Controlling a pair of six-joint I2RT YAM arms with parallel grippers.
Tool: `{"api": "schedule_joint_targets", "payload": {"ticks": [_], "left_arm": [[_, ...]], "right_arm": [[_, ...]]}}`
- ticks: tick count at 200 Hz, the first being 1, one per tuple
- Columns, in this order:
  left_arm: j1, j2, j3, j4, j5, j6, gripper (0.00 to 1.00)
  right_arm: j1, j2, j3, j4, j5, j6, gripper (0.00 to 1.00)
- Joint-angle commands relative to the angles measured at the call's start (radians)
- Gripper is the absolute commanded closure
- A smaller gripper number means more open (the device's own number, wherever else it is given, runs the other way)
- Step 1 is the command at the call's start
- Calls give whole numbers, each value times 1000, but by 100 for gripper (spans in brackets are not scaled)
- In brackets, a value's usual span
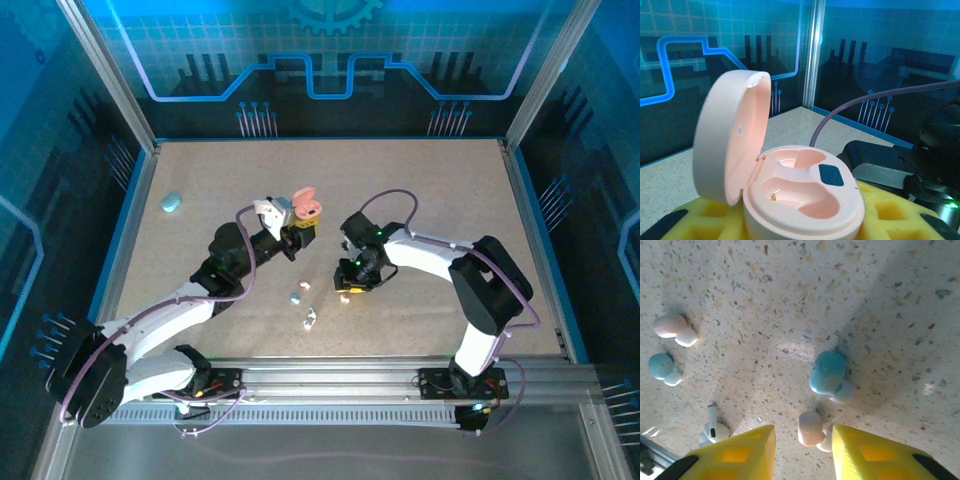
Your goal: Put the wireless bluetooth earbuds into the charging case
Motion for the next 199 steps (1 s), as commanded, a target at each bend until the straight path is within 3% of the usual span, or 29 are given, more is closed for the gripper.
{"api": "schedule_joint_targets", "payload": {"ticks": [1,47,199], "left_arm": [[6,-50,-22,0,-78,35,65],[18,-125,-62,-33,-160,55,64],[36,-151,-74,-45,-137,36,64]], "right_arm": [[35,40,49,-94,77,-28,64],[77,97,123,-160,142,-52,65],[102,134,176,-210,134,-87,78]]}}
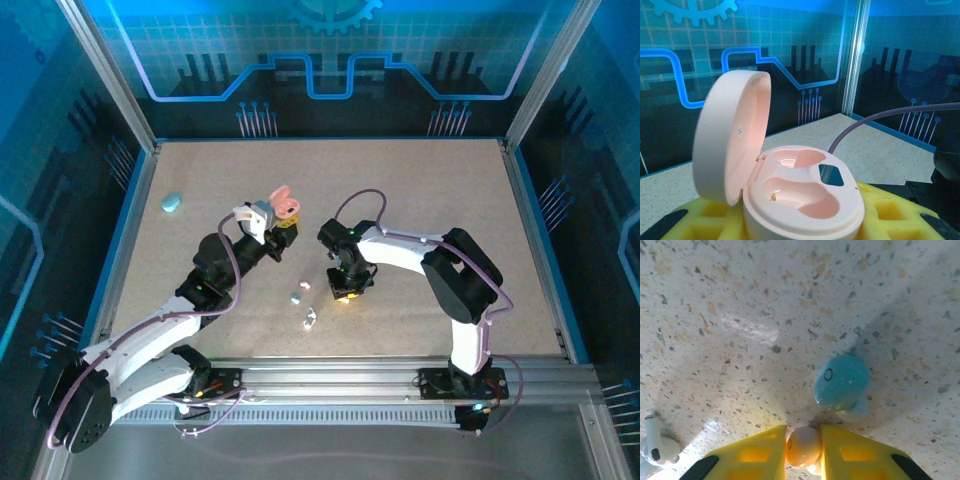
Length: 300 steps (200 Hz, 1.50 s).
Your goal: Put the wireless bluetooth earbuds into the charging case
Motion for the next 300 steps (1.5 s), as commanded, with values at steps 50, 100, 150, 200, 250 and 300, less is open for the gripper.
{"api": "schedule_joint_targets", "payload": {"ticks": [50,100,150,200,250,300], "left_arm": [[14,36,18,-17,119,2,64],[18,165,90,38,395,-28,64],[9,289,147,201,625,-97,64],[-10,314,174,214,696,-103,64],[-43,344,199,222,713,-105,64],[-51,366,211,243,716,-118,63]], "right_arm": [[-150,-315,-121,132,-378,-59,79],[-415,-601,-173,343,-1006,-20,78],[-493,-618,-83,403,-1228,42,77],[-490,-585,-28,390,-1220,45,77],[-470,-557,2,295,-1030,-17,77],[-428,-546,4,298,-944,-32,76]]}}
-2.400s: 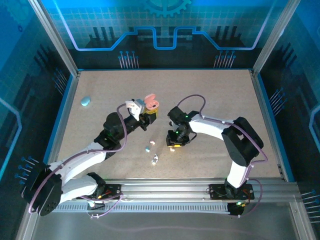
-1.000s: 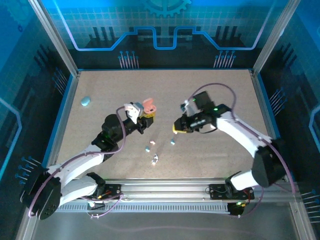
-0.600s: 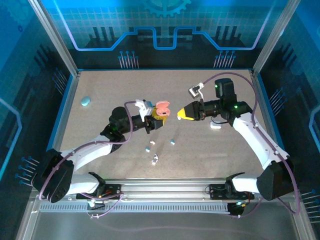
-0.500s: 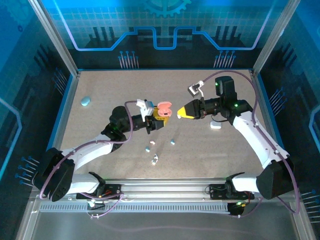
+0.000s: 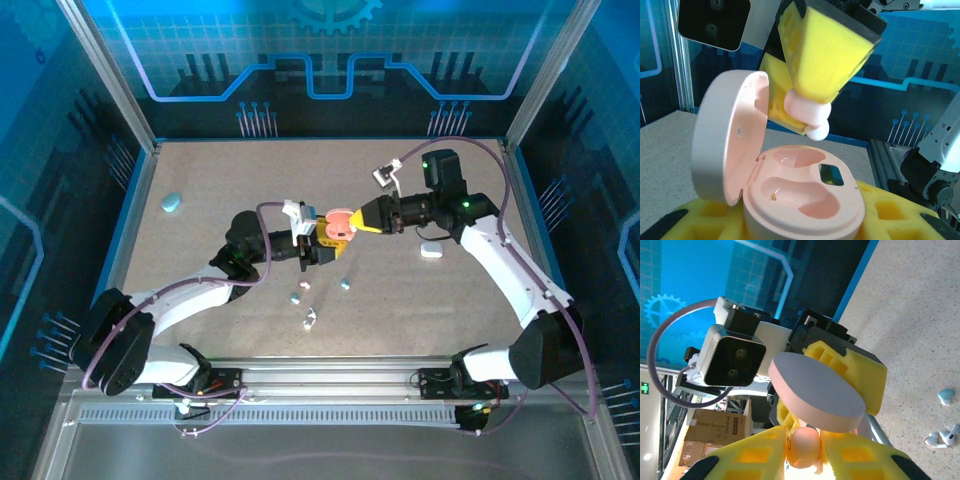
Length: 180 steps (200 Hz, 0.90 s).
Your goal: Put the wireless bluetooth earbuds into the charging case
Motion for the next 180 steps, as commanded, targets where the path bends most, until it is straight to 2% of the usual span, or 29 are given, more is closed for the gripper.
{"api": "schedule_joint_targets", "payload": {"ticks": [1,121,180], "left_arm": [[-8,12,38,52,36,-9,63],[-18,26,44,90,39,-41,63],[-18,17,42,84,33,-35,63]], "right_arm": [[24,9,28,-17,65,-30,76],[98,-41,54,-132,367,-148,72],[123,-41,75,-185,445,-173,68]]}}
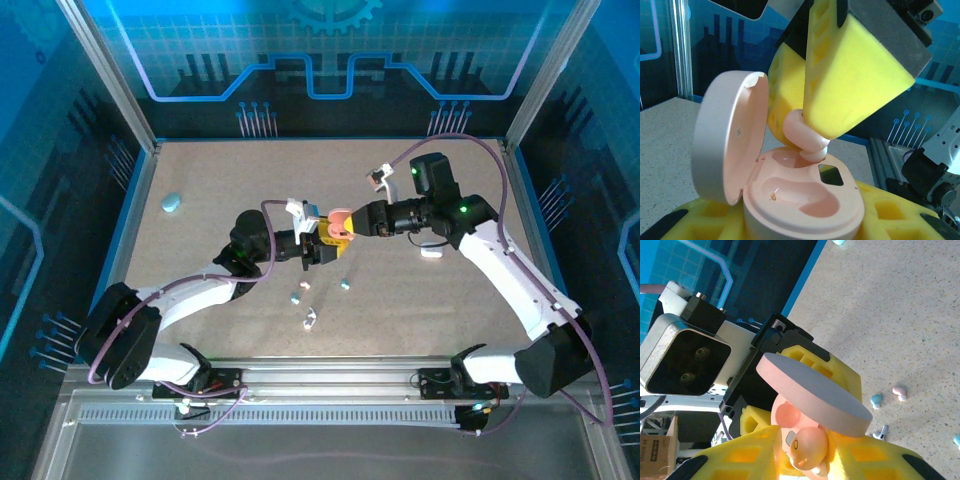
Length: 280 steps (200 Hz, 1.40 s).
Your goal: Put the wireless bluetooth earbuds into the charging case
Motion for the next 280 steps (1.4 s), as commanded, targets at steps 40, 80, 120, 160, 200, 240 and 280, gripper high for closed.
{"api": "schedule_joint_targets", "payload": {"ticks": [40,80,120,160,200,240,280], "left_arm": [[-19,-18,33,82,34,4,63],[-19,-23,31,74,22,18,63],[-20,-25,31,62,8,28,63],[-18,-26,32,60,2,33,64],[-19,-27,31,56,-1,33,63],[-20,-29,32,56,-2,36,63],[-19,-29,33,58,1,32,63]], "right_arm": [[29,4,37,-64,95,-42,65],[32,8,50,-77,97,-48,63],[35,8,62,-85,72,-64,60],[37,13,64,-97,57,-76,58],[37,14,64,-93,35,-84,56],[38,25,63,-104,26,-97,58],[39,37,68,-130,79,-96,68]]}}
